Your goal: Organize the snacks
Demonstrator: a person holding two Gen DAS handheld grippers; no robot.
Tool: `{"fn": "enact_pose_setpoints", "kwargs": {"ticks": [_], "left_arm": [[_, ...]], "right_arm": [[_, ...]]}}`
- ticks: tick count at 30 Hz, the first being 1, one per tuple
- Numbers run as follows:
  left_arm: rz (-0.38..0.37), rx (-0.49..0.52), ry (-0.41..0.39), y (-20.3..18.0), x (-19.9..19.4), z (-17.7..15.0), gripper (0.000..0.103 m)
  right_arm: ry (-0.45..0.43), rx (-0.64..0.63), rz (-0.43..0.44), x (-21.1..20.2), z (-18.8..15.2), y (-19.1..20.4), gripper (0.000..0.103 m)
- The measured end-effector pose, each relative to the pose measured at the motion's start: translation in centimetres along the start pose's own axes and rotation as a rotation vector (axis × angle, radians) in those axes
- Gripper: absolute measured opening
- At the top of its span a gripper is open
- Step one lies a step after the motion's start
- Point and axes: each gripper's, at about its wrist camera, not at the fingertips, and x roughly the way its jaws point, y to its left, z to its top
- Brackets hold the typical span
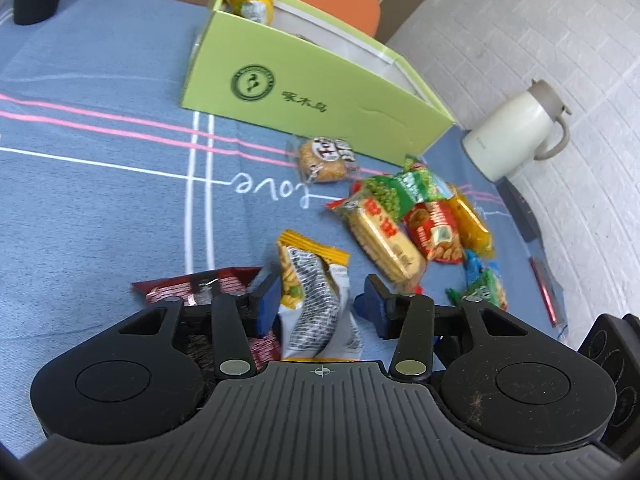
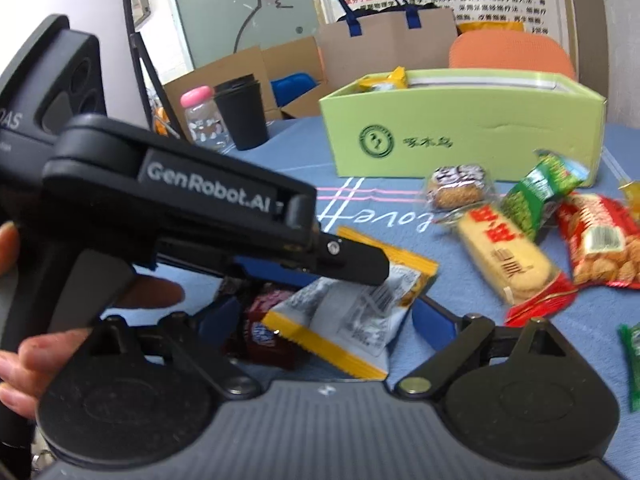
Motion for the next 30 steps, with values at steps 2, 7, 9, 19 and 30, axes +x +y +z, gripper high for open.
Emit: {"fn": "enact_pose_setpoints", "kwargs": {"ticks": [2,7,9,19,30], "left_arm": [[-0.004,0.004,0.01,-0.2,0.4,0.0,0.027],[-0.034,0.019,0.031,-1.0,0.7,-0.6,0.027],[-0.041,0.031,0.042,-1.4,0.9,-0.9,0.027],[-0.013,0.027,0.045,-1.8,1.3,-0.5,0.037],[0.04,0.099,0.048,-2.4,1.8,-1.2,0.015]], "right_arm": [[0.004,0.002,-0.018,-0.2,-0.2,-0.3,0.093],[0.005,0.015,-0.031,-0.7,-0.6,-0.9,0.093],[0.001,0.013,-0.032,-0.9,-0.8,-1.1,0.093],[-0.004,0.038,-0.034,-1.1,-0.6,-1.5,0.093],[-0.021,-0.006,-0.05,-0.6,-0.6,-1.1,0.089]]}}
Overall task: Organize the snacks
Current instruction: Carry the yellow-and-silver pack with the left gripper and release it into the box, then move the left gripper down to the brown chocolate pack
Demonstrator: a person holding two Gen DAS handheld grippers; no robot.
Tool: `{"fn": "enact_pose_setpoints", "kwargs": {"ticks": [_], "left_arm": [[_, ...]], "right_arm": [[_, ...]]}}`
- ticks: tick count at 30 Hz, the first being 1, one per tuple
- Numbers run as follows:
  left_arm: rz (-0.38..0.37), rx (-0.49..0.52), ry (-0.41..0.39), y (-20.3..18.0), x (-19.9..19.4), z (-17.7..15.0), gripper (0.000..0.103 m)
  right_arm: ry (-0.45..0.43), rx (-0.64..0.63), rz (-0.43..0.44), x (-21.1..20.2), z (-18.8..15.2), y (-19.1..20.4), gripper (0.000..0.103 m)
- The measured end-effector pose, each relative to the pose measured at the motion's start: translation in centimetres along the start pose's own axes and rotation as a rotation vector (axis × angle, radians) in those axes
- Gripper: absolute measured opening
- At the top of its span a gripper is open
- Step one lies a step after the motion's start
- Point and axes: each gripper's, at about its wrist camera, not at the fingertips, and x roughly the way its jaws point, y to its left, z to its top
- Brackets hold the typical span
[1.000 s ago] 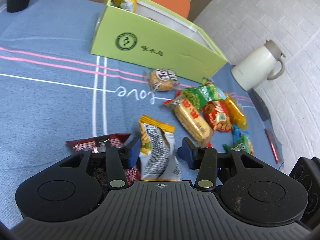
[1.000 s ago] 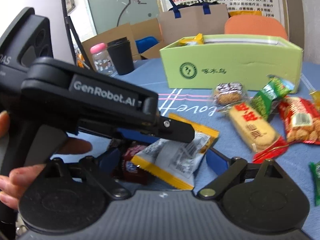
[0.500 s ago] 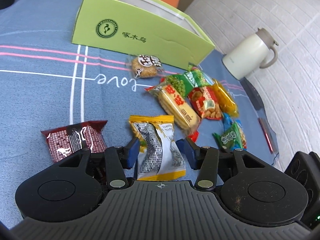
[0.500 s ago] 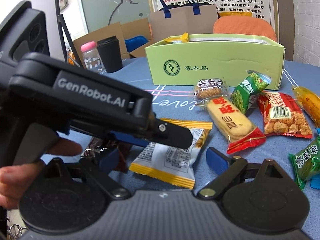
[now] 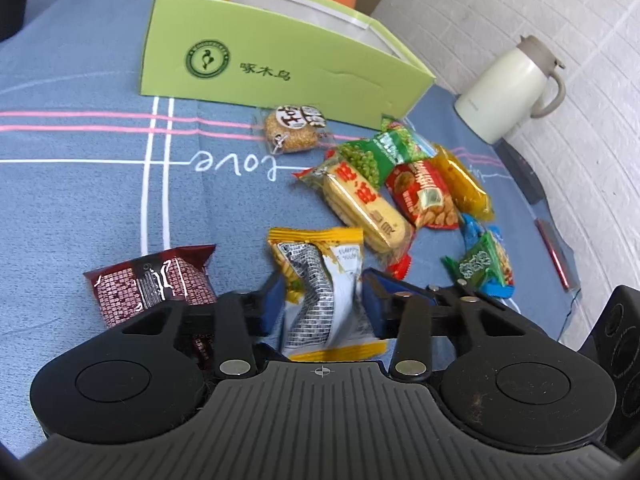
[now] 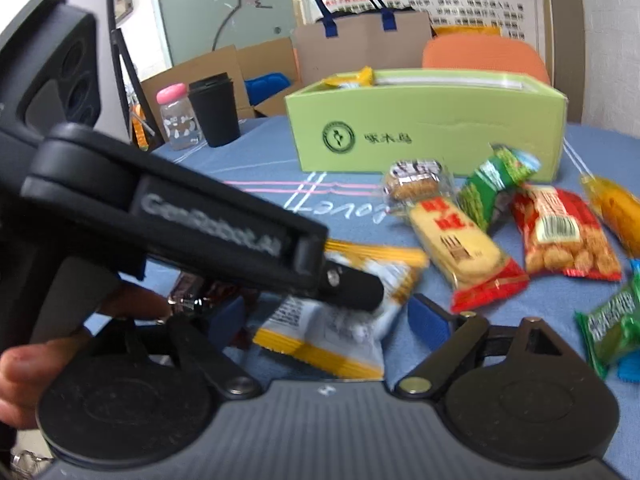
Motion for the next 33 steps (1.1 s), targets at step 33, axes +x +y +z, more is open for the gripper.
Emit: {"fn": "enact_pose_setpoints", "kwargs": {"ticks": [33], "left_arm": [[0.102,0.019,-0.218,-3.7,5.7,22.2,0.019]], "right_arm": [[-0.139,-0.105,-0.096,6.2,19.3,-11.9,0.075]]}}
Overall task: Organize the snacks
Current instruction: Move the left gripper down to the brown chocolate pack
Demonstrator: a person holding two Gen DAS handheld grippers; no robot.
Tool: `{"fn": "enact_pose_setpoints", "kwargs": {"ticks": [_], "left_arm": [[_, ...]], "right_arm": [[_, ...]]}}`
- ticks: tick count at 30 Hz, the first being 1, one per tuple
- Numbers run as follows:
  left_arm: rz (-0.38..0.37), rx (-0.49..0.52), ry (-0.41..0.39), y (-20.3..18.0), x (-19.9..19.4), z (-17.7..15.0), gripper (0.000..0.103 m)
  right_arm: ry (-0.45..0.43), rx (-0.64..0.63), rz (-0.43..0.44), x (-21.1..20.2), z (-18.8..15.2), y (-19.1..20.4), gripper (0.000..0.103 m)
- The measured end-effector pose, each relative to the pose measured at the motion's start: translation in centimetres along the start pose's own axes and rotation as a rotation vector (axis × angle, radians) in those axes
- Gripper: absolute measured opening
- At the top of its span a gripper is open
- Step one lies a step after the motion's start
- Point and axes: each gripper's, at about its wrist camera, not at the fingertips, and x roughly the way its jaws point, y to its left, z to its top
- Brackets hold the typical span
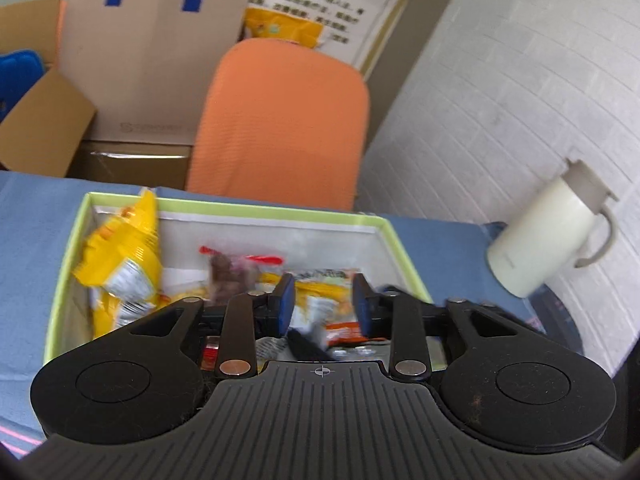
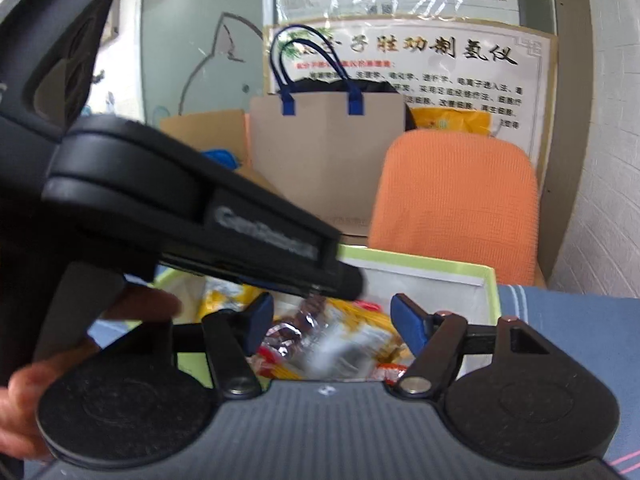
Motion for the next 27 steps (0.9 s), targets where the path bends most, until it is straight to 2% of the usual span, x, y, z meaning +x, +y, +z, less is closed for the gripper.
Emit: {"fn": "enact_pose_setpoints", "kwargs": {"ticks": [4,6,7,11,16,20,22,24,27], "left_arm": [[-0.031,-0.041,-0.069,2.0,-3.5,-0.9,0.033],[-0.038,-0.056,-0.096,2.9,-5.7,-1.8,0.045],[-0.036,-0.066,-0.106,3.3,-6.8,-2.3,0.047],[-0.031,-0.072,-0.123,4.7,-10.6,-5.4,0.051],[-0.001,-0.081,-0.113,6.0,-14.1,-9.9,0.059],[0.036,-0.115,-0.074,7.6,-16.0,-14.1,0.061],[0.043,-0.154,-0.039,9.0,-16.7,-16.4,0.06],[0.05,-0.21,-0.014,10.4,-17.5,-18.6,0.06],[0.019,-0.273,0.03,12.0,-18.1,-21.0,0.057]], "right_arm": [[-0.085,0.043,-0.032,-4.0,-0.8,-0.9,0.095],[-0.114,0.07,-0.031,-6.1,-1.3,-1.0,0.095],[-0.122,0.091,-0.028,-7.1,-1.7,-1.0,0.1],[-0.104,0.158,-0.007,-10.0,-3.7,0.3,0.102],[-0.041,0.103,-0.044,-12.1,-5.9,4.8,0.102],[-0.001,0.068,0.094,-13.5,-8.9,8.4,0.102],[0.06,0.034,0.186,-13.4,-10.9,10.3,0.102],[0.125,0.013,0.214,-13.2,-12.8,12.3,0.102],[0.166,0.016,0.256,-12.5,-14.5,14.9,0.102]]}}
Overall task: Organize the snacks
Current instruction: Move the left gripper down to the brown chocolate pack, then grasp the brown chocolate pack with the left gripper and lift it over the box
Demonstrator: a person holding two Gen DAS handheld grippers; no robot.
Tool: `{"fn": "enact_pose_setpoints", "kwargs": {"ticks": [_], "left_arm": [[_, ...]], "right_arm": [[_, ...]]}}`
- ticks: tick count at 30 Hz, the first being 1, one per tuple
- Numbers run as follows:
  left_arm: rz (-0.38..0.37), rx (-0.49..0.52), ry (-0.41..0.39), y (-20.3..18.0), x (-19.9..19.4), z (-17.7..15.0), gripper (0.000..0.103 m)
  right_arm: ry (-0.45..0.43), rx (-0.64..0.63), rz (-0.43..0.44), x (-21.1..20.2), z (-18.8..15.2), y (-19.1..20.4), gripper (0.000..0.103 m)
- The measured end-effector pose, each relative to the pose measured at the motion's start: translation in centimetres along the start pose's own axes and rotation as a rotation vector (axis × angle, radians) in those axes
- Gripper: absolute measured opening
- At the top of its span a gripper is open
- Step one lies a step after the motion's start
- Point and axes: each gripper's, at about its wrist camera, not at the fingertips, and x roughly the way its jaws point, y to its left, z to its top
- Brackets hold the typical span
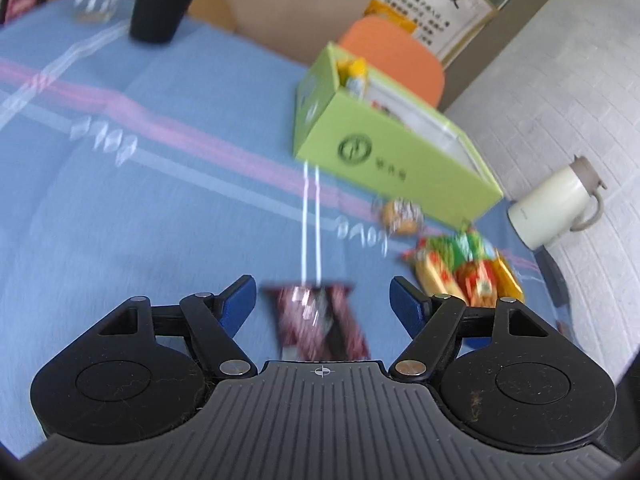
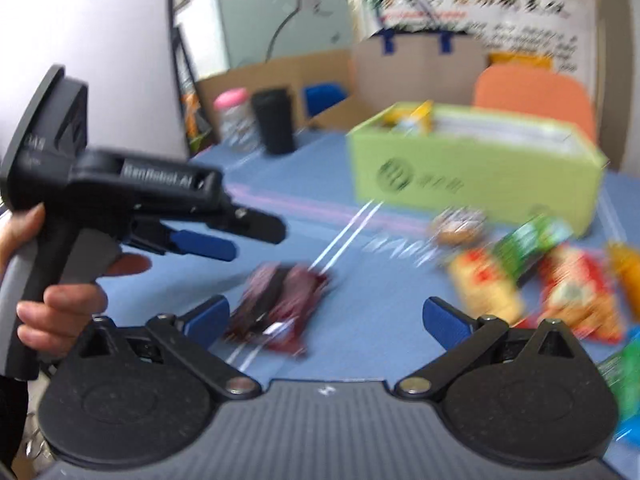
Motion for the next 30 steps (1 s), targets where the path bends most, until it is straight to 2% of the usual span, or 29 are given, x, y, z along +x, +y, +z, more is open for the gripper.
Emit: {"fn": "enact_pose_setpoints", "kwargs": {"ticks": [5,7,9,11,14,20,23,27,30], "left_arm": [[0.01,-0.018,0.04,0.9,0.6,-0.6,0.052],[-0.005,-0.01,0.043,0.7,0.5,-0.4,0.053],[-0.019,0.009,0.04,0.3,0.7,-0.1,0.06],[-0.02,0.022,0.043,-0.1,1.1,0.1,0.06],[-0.013,0.065,0.046,-0.7,1.6,0.6,0.061],[-0.028,0.104,0.078,-0.7,1.8,1.1,0.061],[-0.032,0.113,0.093,-0.9,2.0,1.1,0.057],[-0.033,0.108,0.104,-1.1,2.0,1.0,0.054],[-0.053,0.092,0.11,-1.1,2.0,1.3,0.054]], "right_arm": [[0.024,-0.054,-0.031,2.5,-0.4,2.8,0.102],[0.034,-0.053,-0.033,3.1,-0.5,3.4,0.102],[0.036,-0.035,-0.031,3.8,-0.6,3.6,0.102],[0.042,-0.016,-0.061,4.5,-0.6,3.6,0.102],[0.047,0.001,-0.059,5.1,-0.5,3.3,0.102],[0.082,-0.078,-0.097,6.0,-0.7,4.2,0.102],[0.062,-0.069,-0.072,5.8,-0.4,4.5,0.102],[0.019,-0.163,-0.118,5.1,0.1,5.8,0.101],[0.034,-0.132,-0.095,5.3,0.2,5.0,0.101]]}}
